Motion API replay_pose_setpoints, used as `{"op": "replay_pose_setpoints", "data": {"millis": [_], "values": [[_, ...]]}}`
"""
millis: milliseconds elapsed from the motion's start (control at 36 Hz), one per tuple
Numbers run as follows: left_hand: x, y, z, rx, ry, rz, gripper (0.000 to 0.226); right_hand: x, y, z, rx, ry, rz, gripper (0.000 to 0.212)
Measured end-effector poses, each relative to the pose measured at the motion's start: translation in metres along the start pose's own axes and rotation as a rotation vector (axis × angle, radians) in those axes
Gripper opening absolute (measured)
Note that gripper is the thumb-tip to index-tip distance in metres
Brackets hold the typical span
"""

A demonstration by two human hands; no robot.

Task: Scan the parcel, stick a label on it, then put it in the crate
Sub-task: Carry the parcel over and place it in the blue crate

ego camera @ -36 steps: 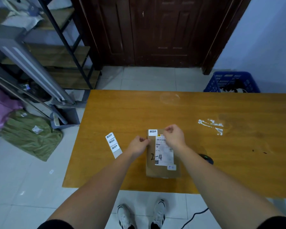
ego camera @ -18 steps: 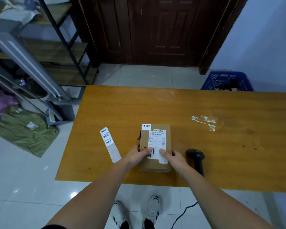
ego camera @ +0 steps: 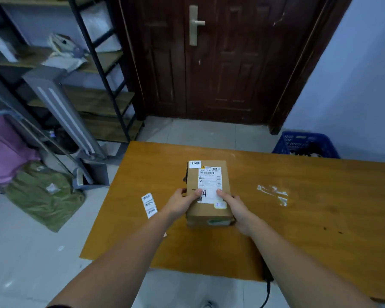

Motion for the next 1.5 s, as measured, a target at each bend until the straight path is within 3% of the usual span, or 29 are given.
{"op": "replay_pose_setpoints", "data": {"millis": [250,389,472,806,1028,1500], "values": [[-0.073,0.068,0.067,-0.274,-0.062,0.059,0.081,-0.036,-0.086,-0.113,-0.182,0.106,-0.134,0.071],[-0.131,0.123,0.08,-0.305,-0.051,0.089,0.056,-0.053,-0.156,-0.15,-0.238,0.061,-0.187,0.07],[-0.168,0.165,0.075,-0.338,-0.055,0.144,0.055,-0.062,-0.212,-0.164,-0.3,0.063,-0.255,0.068],[-0.34,0.341,-0.027,-0.484,-0.103,0.496,0.073,-0.076,-0.475,-0.154,-0.551,0.064,-0.53,0.068],[-0.45,0.415,-0.111,-0.652,-0.11,0.715,0.067,-0.086,-0.639,-0.115,-0.748,0.054,-0.741,0.063],[-0.557,0.562,-0.196,-0.811,-0.127,0.986,0.072,-0.063,-0.88,-0.093,-0.857,0.032,-1.051,0.066]]}}
Point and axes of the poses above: each hand's wrist, its own x-axis towards the middle knuckle, its own y-axis out of the back of the hand, z = x × y, the point moved 5 cm from there along x, towards the middle knuckle, and after that the axes turned 12 degrees about -z, right-handed, at the moved point
